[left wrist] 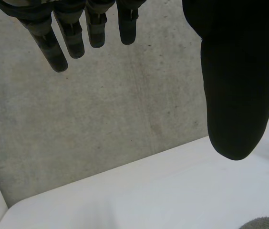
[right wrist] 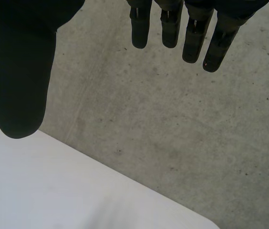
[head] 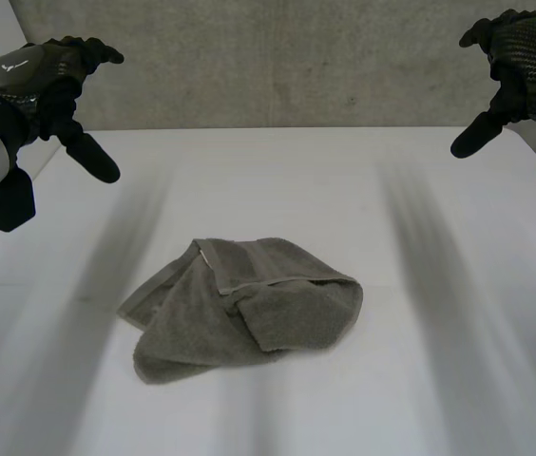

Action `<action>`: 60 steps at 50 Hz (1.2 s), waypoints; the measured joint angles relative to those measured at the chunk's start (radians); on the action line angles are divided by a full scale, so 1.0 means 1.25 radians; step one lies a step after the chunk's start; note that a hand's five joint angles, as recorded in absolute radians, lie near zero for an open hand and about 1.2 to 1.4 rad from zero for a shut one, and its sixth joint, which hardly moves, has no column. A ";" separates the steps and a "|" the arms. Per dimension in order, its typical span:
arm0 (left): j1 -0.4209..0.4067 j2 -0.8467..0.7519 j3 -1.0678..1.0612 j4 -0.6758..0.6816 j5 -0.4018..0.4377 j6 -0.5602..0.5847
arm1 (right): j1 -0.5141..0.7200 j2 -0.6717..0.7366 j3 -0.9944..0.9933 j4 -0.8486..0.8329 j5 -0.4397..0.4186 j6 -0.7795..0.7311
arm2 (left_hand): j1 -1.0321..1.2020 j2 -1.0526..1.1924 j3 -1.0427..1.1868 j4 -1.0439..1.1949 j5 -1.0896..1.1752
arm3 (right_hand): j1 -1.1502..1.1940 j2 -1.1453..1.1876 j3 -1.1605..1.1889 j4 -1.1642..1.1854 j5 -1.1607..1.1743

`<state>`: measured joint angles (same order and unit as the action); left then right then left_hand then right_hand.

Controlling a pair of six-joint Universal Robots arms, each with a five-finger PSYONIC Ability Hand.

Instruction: Fold the towel.

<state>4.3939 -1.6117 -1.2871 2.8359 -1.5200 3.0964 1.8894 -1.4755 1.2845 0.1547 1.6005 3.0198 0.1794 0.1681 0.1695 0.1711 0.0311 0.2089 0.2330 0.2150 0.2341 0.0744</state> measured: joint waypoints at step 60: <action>0.089 0.016 -0.391 0.212 0.025 0.007 | 0.367 0.623 -0.459 0.058 -0.145 0.161 | 0.000 0.000 0.000 0.000 0.000 | 0.592 0.753 0.768 0.763 0.704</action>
<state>4.5053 -1.5916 -1.7762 3.1015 -1.4889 3.1048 2.3481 -0.6969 0.7102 0.2266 1.4198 3.2209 0.1794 0.1677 0.1695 0.1711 0.0310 0.9489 1.1744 1.1756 1.1875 0.9549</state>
